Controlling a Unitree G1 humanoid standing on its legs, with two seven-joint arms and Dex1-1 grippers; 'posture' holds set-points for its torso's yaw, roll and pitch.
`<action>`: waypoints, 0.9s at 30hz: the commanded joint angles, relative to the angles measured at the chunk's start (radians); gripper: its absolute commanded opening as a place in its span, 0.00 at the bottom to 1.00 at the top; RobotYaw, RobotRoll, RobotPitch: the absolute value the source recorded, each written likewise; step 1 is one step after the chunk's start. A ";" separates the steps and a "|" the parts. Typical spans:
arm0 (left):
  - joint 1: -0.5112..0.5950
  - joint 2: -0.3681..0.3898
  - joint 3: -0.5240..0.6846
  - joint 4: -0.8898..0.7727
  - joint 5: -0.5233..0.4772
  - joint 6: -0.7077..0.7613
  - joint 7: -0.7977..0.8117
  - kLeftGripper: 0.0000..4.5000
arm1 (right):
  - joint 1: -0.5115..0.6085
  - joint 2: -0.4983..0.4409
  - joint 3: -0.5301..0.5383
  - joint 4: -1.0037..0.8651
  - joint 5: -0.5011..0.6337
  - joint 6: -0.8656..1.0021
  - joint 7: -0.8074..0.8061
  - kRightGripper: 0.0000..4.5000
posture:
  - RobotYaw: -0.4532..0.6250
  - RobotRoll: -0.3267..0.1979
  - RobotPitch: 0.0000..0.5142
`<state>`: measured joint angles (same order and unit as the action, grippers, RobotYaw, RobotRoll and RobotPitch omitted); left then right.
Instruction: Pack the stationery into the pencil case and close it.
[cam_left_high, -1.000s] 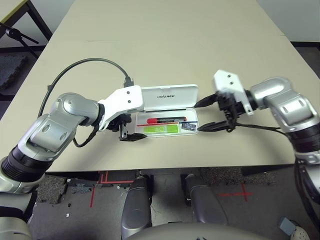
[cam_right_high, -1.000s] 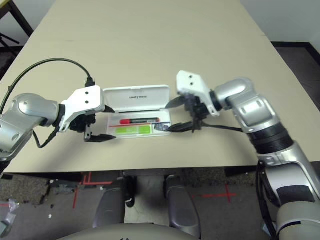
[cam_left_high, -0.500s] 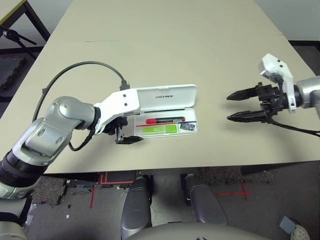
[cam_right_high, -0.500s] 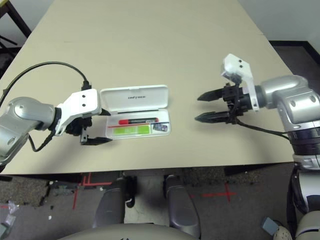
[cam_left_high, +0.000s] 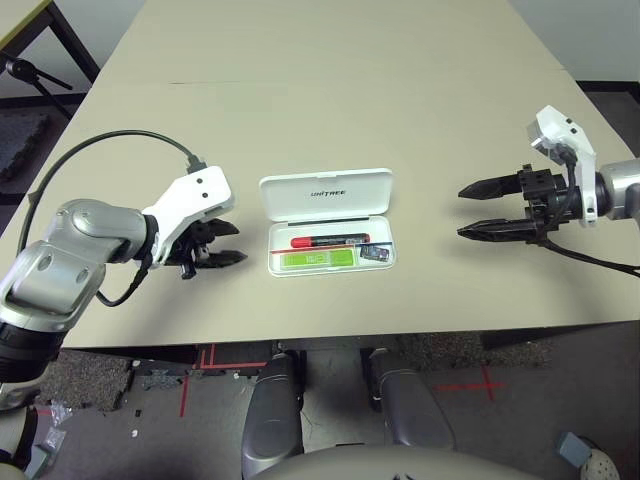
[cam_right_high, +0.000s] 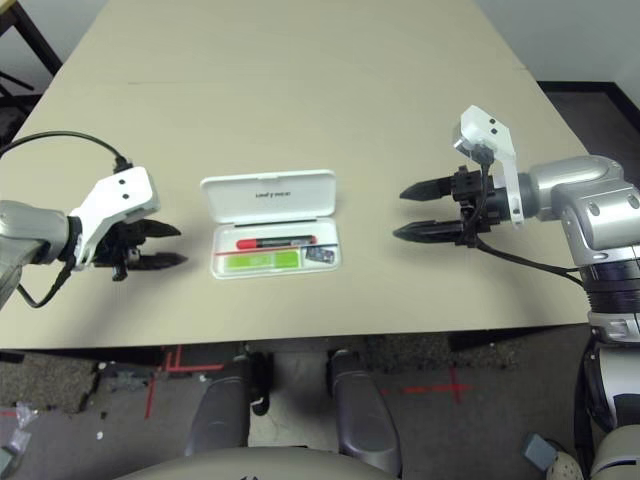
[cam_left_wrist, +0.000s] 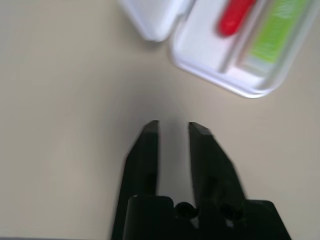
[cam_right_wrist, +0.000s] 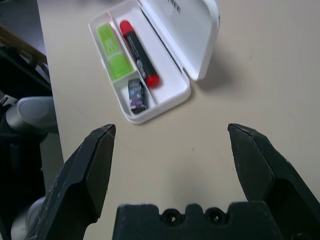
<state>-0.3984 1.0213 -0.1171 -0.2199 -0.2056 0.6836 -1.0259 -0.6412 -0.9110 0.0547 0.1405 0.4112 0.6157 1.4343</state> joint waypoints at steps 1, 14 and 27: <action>-0.020 -0.070 0.005 0.098 0.037 -0.103 0.058 0.01 | -0.003 0.003 -0.013 -0.013 0.016 -0.001 -0.001 1.00 | 0.39 0.62 0.37; -0.121 -0.289 0.025 0.368 0.101 -0.282 0.215 0.01 | 0.010 0.004 0.009 -0.037 0.016 0.008 0.008 1.00 | 0.38 0.62 0.38; -0.099 -0.349 0.051 0.247 -0.012 -0.244 0.126 0.01 | 0.010 0.009 0.037 -0.029 -0.010 -0.014 0.008 1.00 | 0.37 0.62 0.38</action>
<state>-0.5257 0.6713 -0.0769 0.0567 -0.1879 0.4308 -0.8681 -0.6402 -0.9019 0.0746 0.1180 0.4082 0.6093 1.4356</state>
